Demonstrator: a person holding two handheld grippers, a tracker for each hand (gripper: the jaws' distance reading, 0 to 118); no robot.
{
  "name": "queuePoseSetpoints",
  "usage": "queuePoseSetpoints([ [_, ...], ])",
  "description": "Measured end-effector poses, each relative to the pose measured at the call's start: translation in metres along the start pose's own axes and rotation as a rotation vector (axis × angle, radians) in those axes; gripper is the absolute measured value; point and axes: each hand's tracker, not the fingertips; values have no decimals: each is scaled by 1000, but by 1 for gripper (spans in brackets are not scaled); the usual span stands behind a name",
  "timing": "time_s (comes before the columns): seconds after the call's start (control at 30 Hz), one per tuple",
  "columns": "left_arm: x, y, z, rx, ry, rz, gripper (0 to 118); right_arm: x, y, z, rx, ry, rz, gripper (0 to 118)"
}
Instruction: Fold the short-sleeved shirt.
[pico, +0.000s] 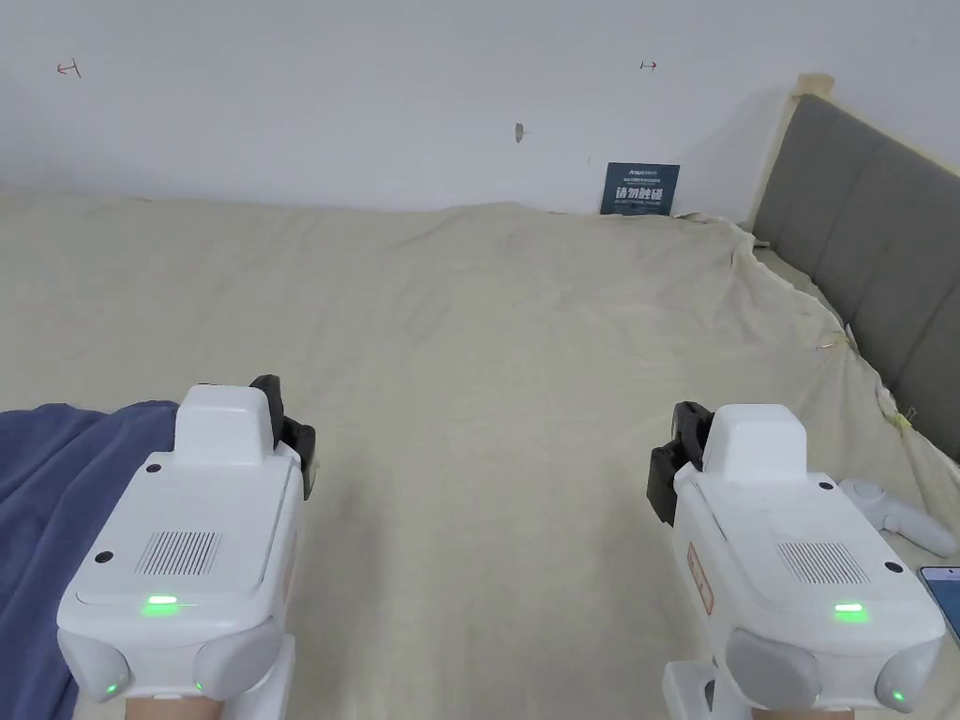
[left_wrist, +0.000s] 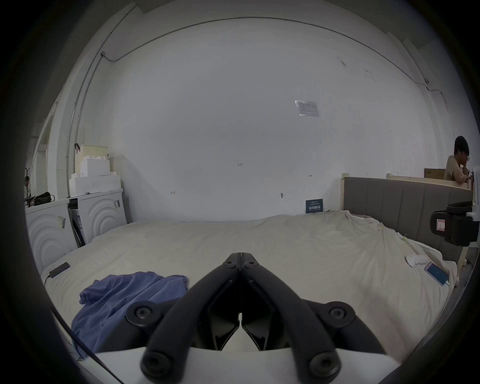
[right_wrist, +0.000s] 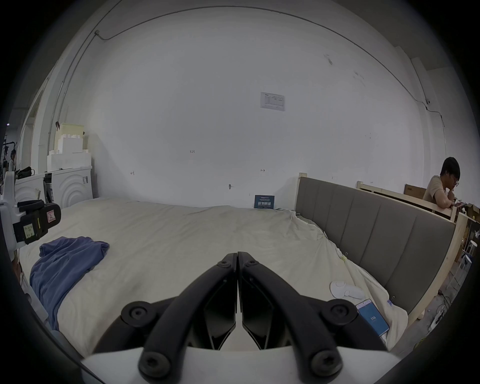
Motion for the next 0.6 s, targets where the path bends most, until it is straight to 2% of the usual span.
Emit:
queuePoseSetpoints([
  [0.27,-36,-3,9,-2,102,21,0,-31,9,-10,26,80,29,0],
  [0.6,-95,-8,36,-6,265,38,0,-98,20,-24,42,265,53,0],
])
